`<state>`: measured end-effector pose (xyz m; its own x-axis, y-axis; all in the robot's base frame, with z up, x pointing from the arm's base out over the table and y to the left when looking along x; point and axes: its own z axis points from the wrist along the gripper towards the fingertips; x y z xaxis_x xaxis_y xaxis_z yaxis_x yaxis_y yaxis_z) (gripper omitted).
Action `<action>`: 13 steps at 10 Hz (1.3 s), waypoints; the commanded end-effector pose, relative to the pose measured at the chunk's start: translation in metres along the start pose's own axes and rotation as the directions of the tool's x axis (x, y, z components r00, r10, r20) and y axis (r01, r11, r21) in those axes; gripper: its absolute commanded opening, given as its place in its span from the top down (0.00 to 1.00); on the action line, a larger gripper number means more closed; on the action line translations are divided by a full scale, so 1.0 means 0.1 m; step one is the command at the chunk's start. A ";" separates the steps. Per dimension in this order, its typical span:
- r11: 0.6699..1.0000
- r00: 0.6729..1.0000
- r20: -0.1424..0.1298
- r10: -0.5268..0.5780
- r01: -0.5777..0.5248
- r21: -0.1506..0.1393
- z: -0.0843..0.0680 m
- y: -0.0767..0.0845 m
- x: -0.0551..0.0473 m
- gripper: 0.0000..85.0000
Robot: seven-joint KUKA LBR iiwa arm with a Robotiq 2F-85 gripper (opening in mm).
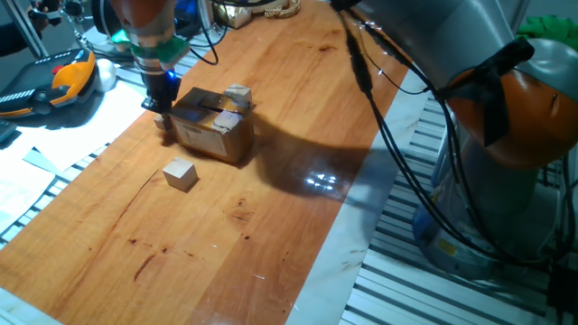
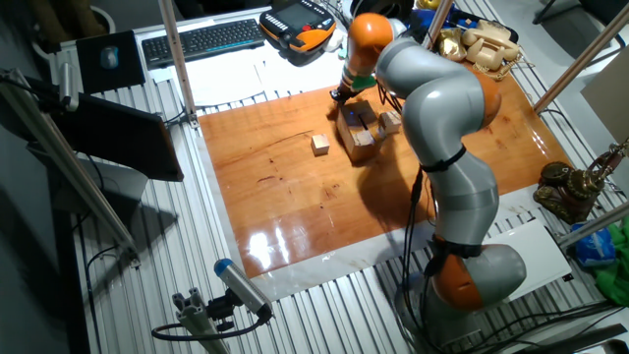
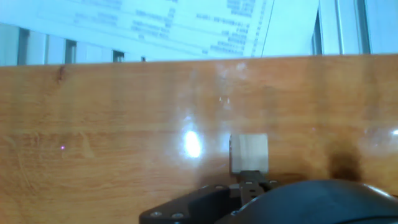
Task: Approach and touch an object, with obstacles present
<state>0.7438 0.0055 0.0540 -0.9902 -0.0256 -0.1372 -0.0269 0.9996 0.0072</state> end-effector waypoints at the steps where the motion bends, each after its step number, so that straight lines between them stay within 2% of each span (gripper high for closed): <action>1: 1.000 1.000 -0.022 -0.006 0.006 0.002 0.04 -0.01 0.04 1.00; 3: 1.000 0.999 -0.043 0.001 -0.002 -0.024 -0.01 0.00 0.12 1.00; 5: 0.999 0.997 -0.070 0.010 -0.013 -0.035 -0.20 0.00 0.16 1.00; 10: 0.999 0.996 -0.082 0.022 -0.024 -0.029 -0.68 0.00 0.22 1.00; 13: 0.999 0.995 -0.101 0.014 -0.019 -0.047 -1.03 -0.08 0.21 1.00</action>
<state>0.7084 -0.0048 0.1483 -0.9992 -0.0124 -0.0370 -0.0144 0.9983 0.0562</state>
